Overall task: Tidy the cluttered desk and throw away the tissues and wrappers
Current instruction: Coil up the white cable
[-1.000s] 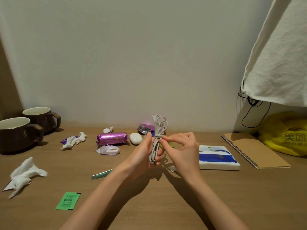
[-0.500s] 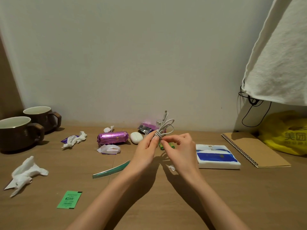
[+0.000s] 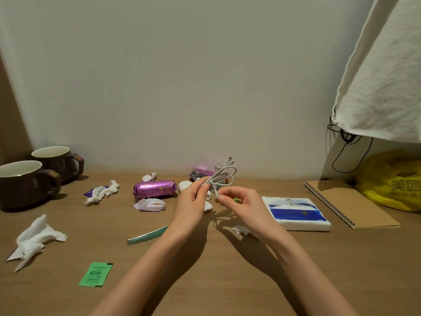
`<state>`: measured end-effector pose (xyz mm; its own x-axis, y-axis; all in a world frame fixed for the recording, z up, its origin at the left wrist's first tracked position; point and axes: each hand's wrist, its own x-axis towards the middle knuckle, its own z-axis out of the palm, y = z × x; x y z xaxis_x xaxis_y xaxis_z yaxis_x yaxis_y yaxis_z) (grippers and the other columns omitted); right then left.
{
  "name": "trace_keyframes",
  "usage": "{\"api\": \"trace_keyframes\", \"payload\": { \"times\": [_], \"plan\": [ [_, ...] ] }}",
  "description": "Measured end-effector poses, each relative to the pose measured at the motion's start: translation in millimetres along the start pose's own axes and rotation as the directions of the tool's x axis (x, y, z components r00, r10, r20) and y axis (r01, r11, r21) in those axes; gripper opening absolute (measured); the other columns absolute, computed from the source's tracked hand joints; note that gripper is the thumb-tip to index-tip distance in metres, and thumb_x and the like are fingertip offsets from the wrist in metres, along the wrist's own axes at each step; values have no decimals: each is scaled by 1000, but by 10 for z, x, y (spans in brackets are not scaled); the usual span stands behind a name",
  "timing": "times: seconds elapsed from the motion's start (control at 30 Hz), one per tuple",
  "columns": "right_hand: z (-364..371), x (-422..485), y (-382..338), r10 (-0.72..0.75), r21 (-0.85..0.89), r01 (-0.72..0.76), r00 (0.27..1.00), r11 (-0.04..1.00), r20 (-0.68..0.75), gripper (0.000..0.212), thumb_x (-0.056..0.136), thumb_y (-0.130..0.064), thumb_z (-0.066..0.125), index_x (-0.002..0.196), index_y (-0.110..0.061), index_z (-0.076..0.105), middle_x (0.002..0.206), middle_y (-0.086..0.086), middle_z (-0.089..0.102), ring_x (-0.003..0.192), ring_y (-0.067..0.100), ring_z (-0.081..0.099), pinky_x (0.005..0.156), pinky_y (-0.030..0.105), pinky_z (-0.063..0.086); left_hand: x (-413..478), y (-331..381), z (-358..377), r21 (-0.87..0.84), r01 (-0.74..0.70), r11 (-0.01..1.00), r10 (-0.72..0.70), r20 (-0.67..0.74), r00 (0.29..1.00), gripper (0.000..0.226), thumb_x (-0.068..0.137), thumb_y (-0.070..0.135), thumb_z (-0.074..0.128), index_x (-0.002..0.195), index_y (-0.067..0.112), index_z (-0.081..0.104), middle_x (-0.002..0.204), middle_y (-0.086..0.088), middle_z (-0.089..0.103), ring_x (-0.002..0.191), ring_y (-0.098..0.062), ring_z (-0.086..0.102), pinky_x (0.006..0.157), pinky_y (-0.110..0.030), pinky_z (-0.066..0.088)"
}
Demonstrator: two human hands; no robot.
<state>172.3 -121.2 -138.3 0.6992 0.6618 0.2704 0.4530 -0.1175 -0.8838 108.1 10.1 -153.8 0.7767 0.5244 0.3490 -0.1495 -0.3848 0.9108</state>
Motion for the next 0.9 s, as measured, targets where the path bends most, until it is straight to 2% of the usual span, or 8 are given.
{"api": "trace_keyframes", "payload": {
  "times": [0.17, 0.3, 0.37, 0.43, 0.5, 0.57, 0.7, 0.9],
  "plan": [
    [22, 1, -18, 4, 104, 3, 998, 995, -60, 10, 88, -18, 65, 92, -19, 74, 87, -5, 73, 85, 4, 66, 75, 15, 51, -15, -3, -29, 73, -60, 996, 61, -12, 998, 28, 99, 26, 41, 122, 25, 57, 101, 10, 62, 97, -5, 57, 79, -23, 47],
    [92, -2, -8, 6, 154, 25, 980, 988, -198, 12, 83, -18, 72, 94, -16, 76, 85, -5, 75, 83, 4, 69, 71, 17, 53, -12, -24, -39, 42, -9, 999, 5, 103, 995, 23, 99, 30, 40, 116, 16, 48, 85, 2, 60, 69, -3, 52, 54, -8, 39],
    [111, -3, 15, -45, 58, 60, 973, 997, -227, 12, 82, -20, 72, 93, -23, 77, 85, -9, 75, 83, 5, 68, 72, 21, 55, 9, -45, -40, 64, 14, 998, -22, 127, 992, 20, 100, 28, 40, 111, 14, 48, 86, -1, 61, 66, -4, 50, 52, -10, 38],
    [101, -12, 55, -175, -159, 138, 951, 978, -254, 13, 82, -23, 73, 94, -28, 76, 87, -12, 74, 82, 5, 66, 71, 22, 55, 34, -68, -47, 77, 27, 997, -38, 147, 988, 18, 99, 27, 42, 108, 15, 52, 92, -1, 60, 69, -5, 50, 55, -17, 38],
    [56, -3, 107, -421, -474, 273, 875, 837, -239, 17, 81, -23, 74, 97, -26, 74, 92, -11, 72, 85, 2, 61, 71, 20, 52, 52, -86, -70, 82, 27, 996, -39, 148, 988, 18, 97, 27, 47, 105, 14, 57, 91, 4, 58, 75, -8, 51, 60, -21, 39],
    [10, 23, 141, -584, -651, 361, 797, 667, -157, 25, 78, -21, 76, 102, -22, 72, 98, -7, 70, 93, 6, 52, 73, 19, 48, 56, -96, -95, 84, 23, 996, -36, 160, 986, 19, 95, 28, 51, 102, 14, 61, 91, 7, 59, 80, -7, 54, 64, -20, 41],
    [-61, 87, 219, -628, -794, 375, 778, 478, -10, 36, 73, -27, 79, 108, -22, 71, 105, -7, 71, 101, 12, 44, 78, 25, 39, 59, -131, -118, 109, 0, 994, -22, 198, 980, 18, 93, 29, 54, 102, 17, 65, 97, 2, 64, 89, -8, 60, 70, -17, 48],
    [-155, 103, 250, -552, -849, 326, 833, 415, 50, 27, 76, -42, 71, 100, -30, 71, 93, -13, 73, 90, 14, 51, 74, 28, 23, 50, -150, -110, 135, -63, 989, 32, 223, 974, 15, 90, 29, 60, 101, 21, 66, 97, 3, 66, 90, -7, 62, 75, -20, 53]
  ]
}}
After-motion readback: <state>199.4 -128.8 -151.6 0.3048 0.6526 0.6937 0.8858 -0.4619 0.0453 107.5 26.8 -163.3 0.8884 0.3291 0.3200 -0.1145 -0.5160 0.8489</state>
